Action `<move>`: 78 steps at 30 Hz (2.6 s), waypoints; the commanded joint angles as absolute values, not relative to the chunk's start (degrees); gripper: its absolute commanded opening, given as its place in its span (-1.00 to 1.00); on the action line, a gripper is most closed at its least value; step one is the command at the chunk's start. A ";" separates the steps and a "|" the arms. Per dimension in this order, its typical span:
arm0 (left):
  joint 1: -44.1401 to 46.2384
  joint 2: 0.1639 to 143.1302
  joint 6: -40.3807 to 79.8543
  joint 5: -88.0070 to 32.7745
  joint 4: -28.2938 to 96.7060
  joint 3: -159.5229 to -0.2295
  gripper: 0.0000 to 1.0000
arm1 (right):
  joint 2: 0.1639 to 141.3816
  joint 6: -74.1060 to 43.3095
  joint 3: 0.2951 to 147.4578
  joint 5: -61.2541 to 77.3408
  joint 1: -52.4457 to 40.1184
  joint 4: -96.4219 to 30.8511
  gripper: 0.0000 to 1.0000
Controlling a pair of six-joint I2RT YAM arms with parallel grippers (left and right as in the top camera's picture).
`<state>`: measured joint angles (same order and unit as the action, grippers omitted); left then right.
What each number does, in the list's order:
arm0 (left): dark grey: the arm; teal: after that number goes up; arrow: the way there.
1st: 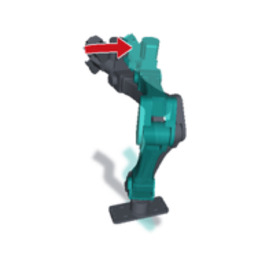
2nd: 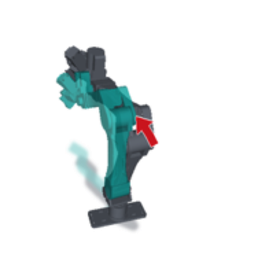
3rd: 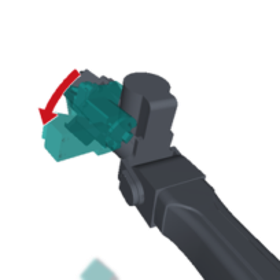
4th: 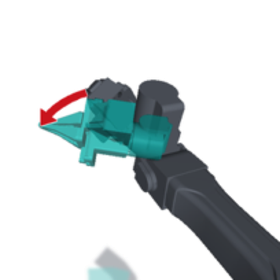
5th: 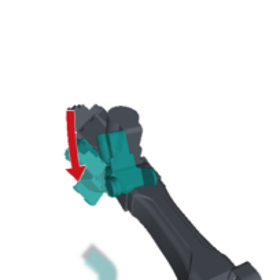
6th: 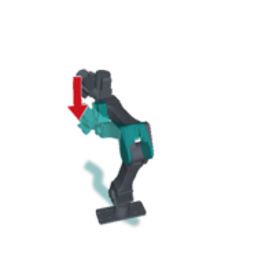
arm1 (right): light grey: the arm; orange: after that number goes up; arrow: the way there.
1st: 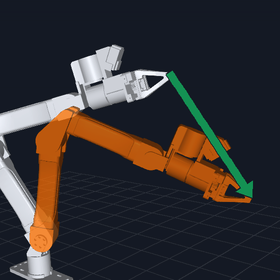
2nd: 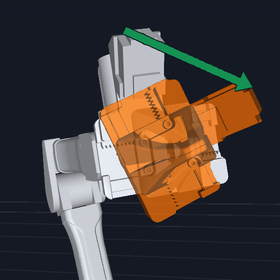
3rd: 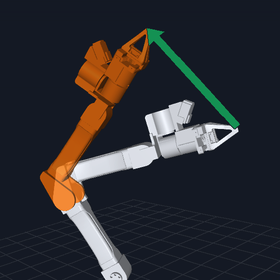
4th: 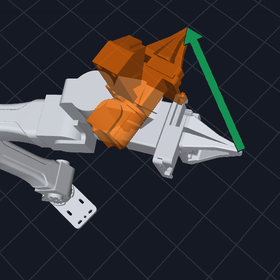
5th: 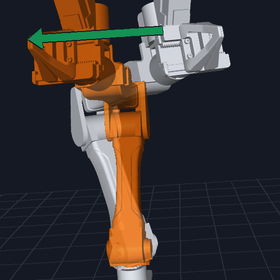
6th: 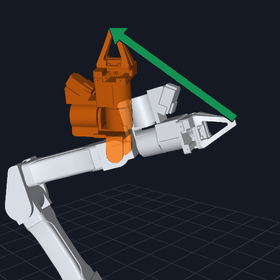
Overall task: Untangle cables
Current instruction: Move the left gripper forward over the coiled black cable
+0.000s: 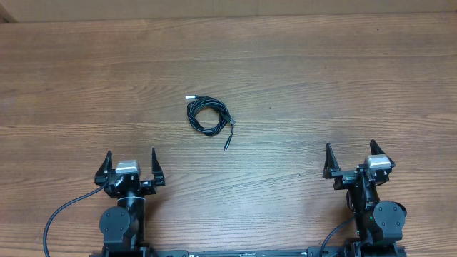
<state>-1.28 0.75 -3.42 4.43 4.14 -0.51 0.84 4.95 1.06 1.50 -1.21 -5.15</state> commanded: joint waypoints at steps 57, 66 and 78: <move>-1.85 57.32 13.91 -33.98 51.57 -57.10 0.99 | 0.19 5.17 0.47 1.56 -1.32 -4.78 1.00; 3.05 69.10 25.21 -15.79 48.51 -57.12 0.91 | 0.19 5.17 0.47 1.56 -1.32 -4.75 1.00; 17.30 80.27 32.51 5.80 37.91 -57.12 0.50 | 0.19 5.17 0.47 1.56 -1.32 -4.75 1.00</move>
<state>15.94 77.89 28.40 -2.17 39.44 -56.31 0.84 4.95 1.06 1.50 -1.21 -5.15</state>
